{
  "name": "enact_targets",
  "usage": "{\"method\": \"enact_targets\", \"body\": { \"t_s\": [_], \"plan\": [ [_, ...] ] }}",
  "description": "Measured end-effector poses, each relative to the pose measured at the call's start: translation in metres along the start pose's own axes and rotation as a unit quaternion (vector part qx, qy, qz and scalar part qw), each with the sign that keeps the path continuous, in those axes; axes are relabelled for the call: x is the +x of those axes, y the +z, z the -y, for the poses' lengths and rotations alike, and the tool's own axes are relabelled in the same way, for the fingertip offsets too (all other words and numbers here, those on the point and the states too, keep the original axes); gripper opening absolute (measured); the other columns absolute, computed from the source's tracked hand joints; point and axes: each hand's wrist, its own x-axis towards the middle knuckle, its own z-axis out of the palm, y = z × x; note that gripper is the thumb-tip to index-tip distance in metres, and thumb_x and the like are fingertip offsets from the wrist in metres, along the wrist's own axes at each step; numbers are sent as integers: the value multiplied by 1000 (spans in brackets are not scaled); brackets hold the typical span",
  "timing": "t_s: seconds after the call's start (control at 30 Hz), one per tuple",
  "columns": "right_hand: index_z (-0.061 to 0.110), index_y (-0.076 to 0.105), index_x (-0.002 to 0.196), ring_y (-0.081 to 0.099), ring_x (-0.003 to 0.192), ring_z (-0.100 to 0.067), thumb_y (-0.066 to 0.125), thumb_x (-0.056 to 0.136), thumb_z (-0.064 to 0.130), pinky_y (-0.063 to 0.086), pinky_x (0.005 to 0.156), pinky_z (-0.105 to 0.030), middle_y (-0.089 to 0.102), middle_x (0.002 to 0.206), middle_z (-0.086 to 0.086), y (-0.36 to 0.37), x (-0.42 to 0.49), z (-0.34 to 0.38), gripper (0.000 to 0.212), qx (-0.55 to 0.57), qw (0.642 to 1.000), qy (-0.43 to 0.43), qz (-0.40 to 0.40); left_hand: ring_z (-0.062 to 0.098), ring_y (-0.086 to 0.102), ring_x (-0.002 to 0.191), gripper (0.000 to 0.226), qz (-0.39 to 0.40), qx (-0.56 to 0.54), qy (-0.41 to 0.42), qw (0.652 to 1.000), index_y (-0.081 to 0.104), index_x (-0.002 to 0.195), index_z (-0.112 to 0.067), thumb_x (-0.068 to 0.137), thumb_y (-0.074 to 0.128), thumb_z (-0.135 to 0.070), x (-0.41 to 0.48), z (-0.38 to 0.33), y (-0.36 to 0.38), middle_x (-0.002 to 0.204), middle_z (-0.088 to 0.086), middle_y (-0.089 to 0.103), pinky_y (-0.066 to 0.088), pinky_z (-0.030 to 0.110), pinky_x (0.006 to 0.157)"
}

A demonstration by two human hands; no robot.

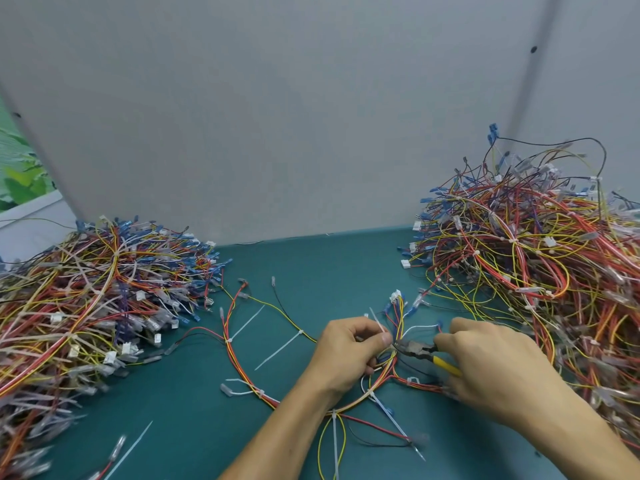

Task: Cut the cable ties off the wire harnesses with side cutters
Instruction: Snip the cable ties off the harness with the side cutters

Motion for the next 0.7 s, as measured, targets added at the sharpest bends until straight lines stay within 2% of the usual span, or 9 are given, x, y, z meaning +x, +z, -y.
{"method": "enact_targets", "body": {
  "t_s": [0.23,0.53,0.7],
  "plan": [
    [29,54,105,58,102,-19,44,92,45,37,66,-30,40,93,10,-1,0,1,23,10,1000,-5,4,2,48,47,20,-5,-1,0,1000,69,70,-22,87,68,-12,1,1,0,50,-12,55,47,19,49],
    [28,54,107,57,103,-19,45,90,44,41,69,-30,47,103,10,-2,-1,2,25,5,1000,-5,5,2,47,45,20,-6,0,-2,1000,69,70,-24,86,68,-13,1,1,0,51,-13,56,46,17,48],
    [28,53,106,57,102,-18,42,91,44,39,68,-30,43,96,10,-2,-2,3,25,0,1000,-9,-2,2,47,46,20,-7,-2,2,1000,69,69,-24,86,69,-13,0,1,0,52,-13,57,46,17,48]
  ]
}}
